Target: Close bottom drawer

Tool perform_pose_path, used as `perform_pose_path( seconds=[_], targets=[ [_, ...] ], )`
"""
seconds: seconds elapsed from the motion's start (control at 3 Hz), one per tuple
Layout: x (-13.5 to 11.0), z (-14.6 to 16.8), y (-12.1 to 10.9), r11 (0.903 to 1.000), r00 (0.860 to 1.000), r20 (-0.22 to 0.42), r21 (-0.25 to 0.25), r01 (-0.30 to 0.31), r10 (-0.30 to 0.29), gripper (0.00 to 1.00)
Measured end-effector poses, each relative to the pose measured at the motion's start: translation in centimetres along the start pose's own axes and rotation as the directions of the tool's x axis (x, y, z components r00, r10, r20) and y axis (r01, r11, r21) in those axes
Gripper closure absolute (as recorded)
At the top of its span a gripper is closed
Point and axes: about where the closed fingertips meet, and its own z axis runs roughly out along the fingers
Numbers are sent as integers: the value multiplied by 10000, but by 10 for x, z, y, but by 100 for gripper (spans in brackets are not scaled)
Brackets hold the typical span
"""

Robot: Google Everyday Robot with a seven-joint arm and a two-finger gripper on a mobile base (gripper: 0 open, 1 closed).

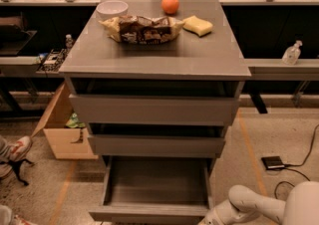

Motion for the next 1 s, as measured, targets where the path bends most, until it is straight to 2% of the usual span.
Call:
perform_pose_path(
  seconds=[0.67, 1.0],
  targets=[
    [-25, 29, -20, 9984, 9982, 206, 109, 554, -556, 100],
    [-43, 35, -23, 9922, 9945, 42, 688, 1039, -1045, 100]
  ],
)
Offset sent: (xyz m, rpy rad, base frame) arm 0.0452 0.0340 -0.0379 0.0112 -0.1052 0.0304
